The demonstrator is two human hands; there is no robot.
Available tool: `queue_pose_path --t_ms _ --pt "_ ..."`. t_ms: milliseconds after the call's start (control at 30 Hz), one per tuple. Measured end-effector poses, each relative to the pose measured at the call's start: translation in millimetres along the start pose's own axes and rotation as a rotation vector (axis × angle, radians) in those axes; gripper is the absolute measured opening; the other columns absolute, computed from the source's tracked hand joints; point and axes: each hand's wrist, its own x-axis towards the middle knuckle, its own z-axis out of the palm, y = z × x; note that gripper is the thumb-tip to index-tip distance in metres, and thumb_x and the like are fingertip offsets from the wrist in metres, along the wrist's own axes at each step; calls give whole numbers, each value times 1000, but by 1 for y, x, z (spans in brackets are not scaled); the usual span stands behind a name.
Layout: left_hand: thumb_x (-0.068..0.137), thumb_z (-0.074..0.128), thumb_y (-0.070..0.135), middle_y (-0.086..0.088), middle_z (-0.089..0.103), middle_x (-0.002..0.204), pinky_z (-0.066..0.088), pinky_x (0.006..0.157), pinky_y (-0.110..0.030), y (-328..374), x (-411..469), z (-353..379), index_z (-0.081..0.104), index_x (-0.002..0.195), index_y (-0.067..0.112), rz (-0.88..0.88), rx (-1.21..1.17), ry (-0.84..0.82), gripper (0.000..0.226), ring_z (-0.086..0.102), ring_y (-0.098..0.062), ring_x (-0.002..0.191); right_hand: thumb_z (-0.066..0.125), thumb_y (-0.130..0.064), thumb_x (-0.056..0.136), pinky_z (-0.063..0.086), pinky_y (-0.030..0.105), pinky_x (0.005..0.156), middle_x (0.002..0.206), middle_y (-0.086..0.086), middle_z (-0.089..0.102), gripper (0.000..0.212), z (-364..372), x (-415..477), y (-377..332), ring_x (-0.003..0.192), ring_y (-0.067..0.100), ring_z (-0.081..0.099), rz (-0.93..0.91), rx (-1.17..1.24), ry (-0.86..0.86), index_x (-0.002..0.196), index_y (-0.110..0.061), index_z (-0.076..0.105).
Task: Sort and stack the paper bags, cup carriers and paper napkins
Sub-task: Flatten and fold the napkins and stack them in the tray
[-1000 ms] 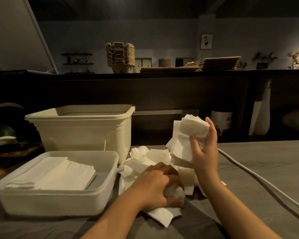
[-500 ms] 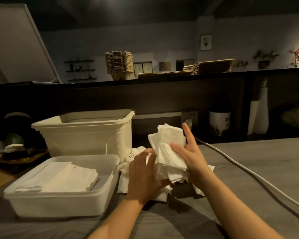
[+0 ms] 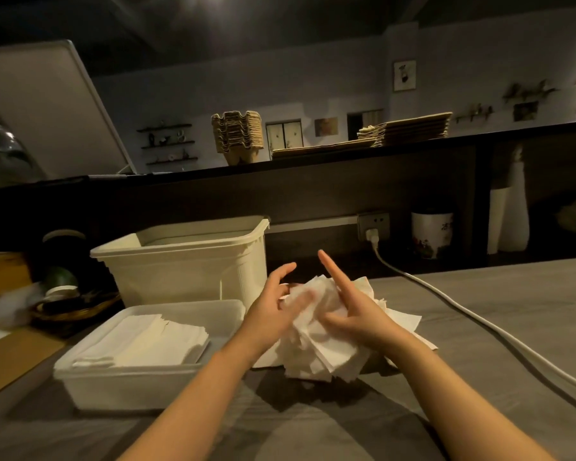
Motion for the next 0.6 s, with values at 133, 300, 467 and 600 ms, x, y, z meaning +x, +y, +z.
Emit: queue_pose_path --t_ms 133,300,467,600 --pt "82 69 34 4 49 121 47 93 -27 -2 -10 -6 26 134 46 -92 221 -143 69 51 -11 112 63 -15 87 45 26 95 146 0 35 96 5 -3 -12 115 7 50 4 -282 -181 125 -68 -8" --pt "88 63 28 17 52 92 42 62 -5 4 -23 -6 40 125 30 -126 347 -251 44 52 3 82 61 -21 89 52 34 84 106 3 57 100 3 -15 -29 83 13 57 32 -564 -276 130 -60 -22" --pt "87 64 31 9 56 115 41 83 -17 2 -37 7 45 128 24 -132 251 -134 46 54 -9 109 63 -23 87 51 30 84 101 2 56 103 7 -40 -41 86 12 56 51 -597 -207 128 -58 -25" --pt "91 59 26 13 51 120 40 81 -13 0 -50 15 43 131 27 -88 195 -17 43 48 -11 120 69 -19 83 42 25 95 145 3 37 107 16 -60 -42 119 17 50 57 -571 -166 129 -57 -20"
